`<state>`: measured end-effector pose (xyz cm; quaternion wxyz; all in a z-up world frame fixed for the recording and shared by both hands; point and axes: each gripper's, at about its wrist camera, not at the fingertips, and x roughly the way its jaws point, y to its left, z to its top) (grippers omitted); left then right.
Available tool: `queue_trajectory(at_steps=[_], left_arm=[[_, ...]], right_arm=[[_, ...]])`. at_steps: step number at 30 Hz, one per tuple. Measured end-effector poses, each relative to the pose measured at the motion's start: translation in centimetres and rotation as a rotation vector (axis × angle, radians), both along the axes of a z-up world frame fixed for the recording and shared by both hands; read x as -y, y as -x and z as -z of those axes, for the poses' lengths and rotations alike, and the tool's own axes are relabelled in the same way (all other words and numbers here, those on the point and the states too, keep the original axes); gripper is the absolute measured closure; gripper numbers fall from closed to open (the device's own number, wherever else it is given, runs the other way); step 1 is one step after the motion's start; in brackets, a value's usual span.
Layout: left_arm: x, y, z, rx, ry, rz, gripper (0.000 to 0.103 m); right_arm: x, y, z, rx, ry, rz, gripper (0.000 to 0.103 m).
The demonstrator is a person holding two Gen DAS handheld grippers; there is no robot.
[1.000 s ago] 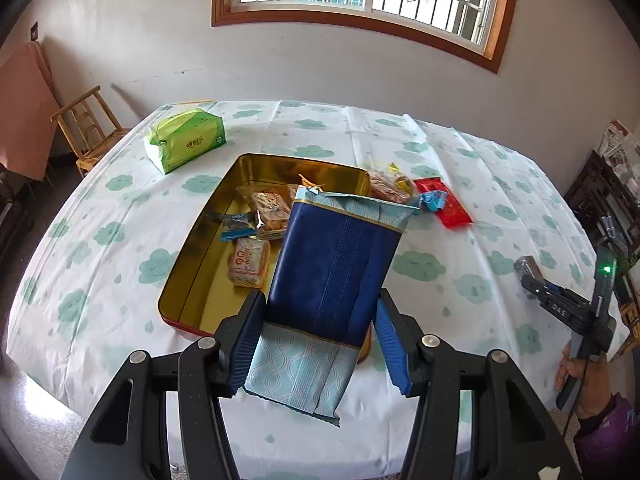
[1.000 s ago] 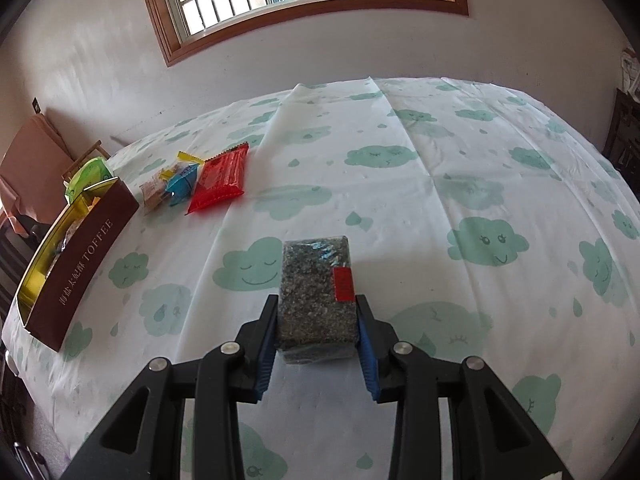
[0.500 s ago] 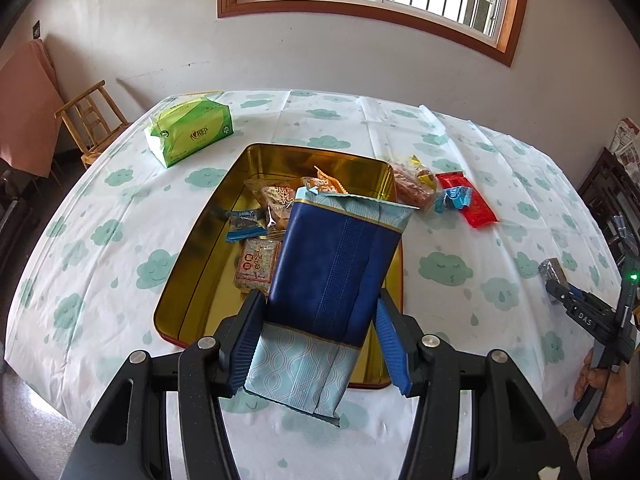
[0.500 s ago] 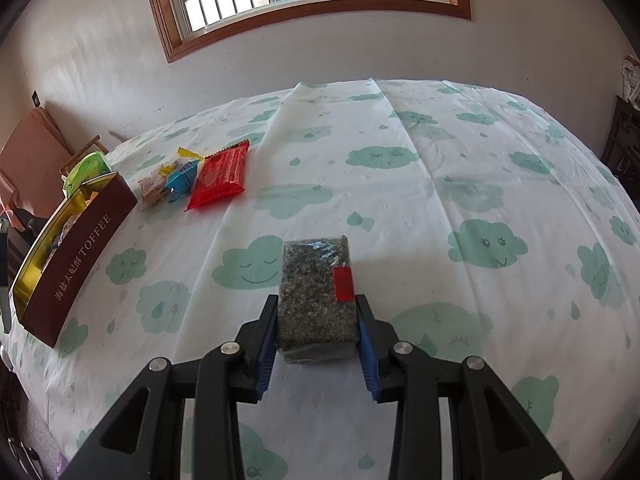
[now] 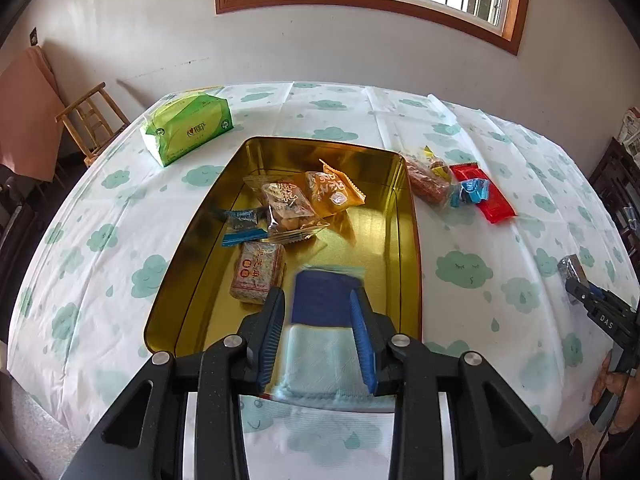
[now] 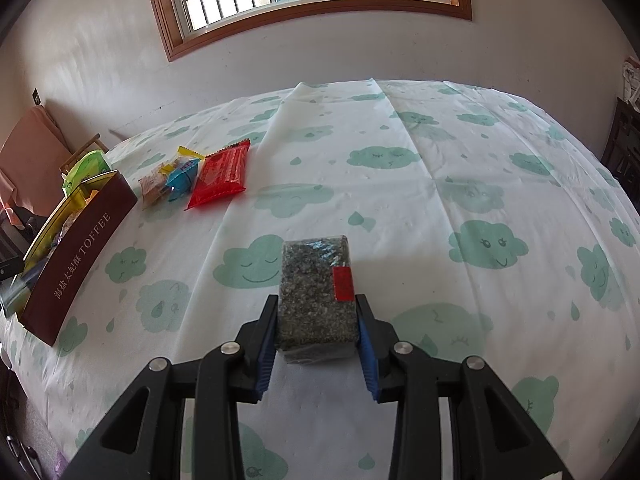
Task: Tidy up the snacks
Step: 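Lower the blue wafer packet into the tin with left gripper while right holds the block, then carry the grey rice-cake block into the gold tin and open the right gripper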
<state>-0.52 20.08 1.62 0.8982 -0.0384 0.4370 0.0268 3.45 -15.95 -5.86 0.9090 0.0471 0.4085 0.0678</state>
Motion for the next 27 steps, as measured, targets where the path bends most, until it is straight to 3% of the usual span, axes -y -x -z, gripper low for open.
queue_trajectory(at_steps=[20,27], left_arm=[[0.1,1.6,-1.3,0.036,-0.072,-0.019,0.070],[-0.7,1.9,-1.1,0.029,-0.072,-0.039,0.069]], right_arm=[[-0.3,-0.1,0.0,-0.007,0.027,-0.010,0.067],[-0.2,-0.2,-0.1,-0.034,-0.032,0.004,0.067]])
